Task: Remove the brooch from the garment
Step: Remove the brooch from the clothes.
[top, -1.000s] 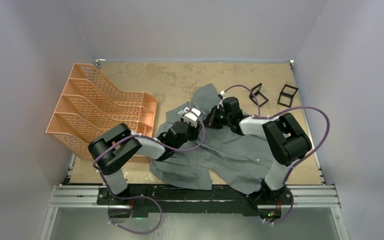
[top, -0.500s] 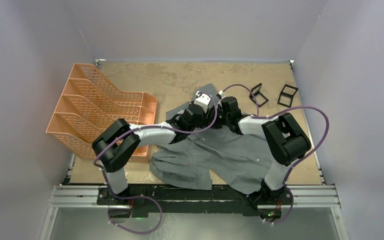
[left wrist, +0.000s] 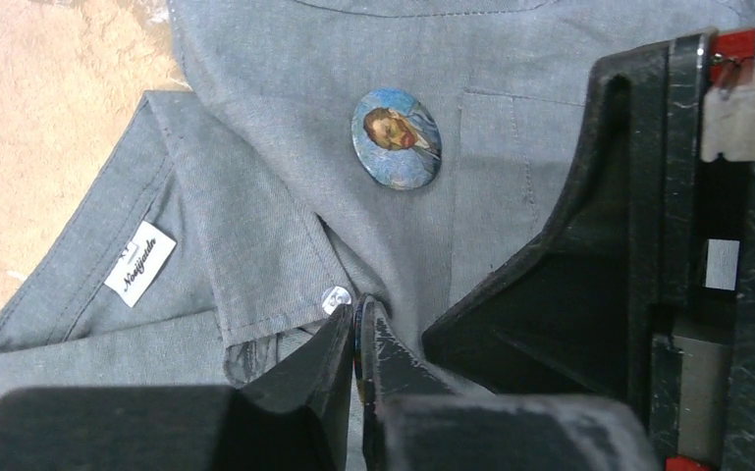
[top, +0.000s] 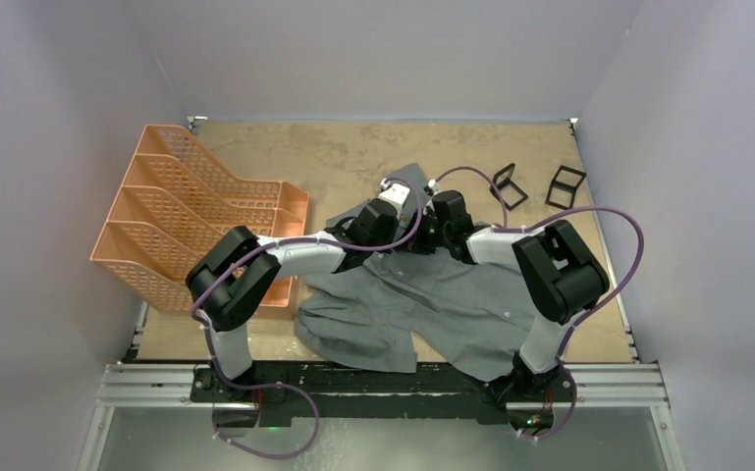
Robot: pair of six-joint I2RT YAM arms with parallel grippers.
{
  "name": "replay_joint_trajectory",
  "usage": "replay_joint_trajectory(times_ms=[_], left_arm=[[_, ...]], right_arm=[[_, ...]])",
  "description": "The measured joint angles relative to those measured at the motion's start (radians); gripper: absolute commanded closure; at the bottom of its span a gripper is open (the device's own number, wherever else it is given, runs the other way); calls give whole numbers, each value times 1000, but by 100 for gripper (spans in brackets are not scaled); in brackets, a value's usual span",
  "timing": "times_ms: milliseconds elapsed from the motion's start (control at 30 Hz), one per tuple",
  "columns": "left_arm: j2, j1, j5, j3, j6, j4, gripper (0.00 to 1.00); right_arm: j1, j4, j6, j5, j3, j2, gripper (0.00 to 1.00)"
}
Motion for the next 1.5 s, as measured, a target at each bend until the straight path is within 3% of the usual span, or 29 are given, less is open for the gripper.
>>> replay_joint_trajectory(times_ms=[567,967,1500], left_arm=[[-16,0,14,-61,0,73,100],[-133,0,37,-332,5,422,100],[-143,0,50,-442,53,727,100]], right_arm=[[0,-23,9,27,14,32,95],[0,-34,16,28,15,32,93],[0,-113,46,69,186,-40,91]])
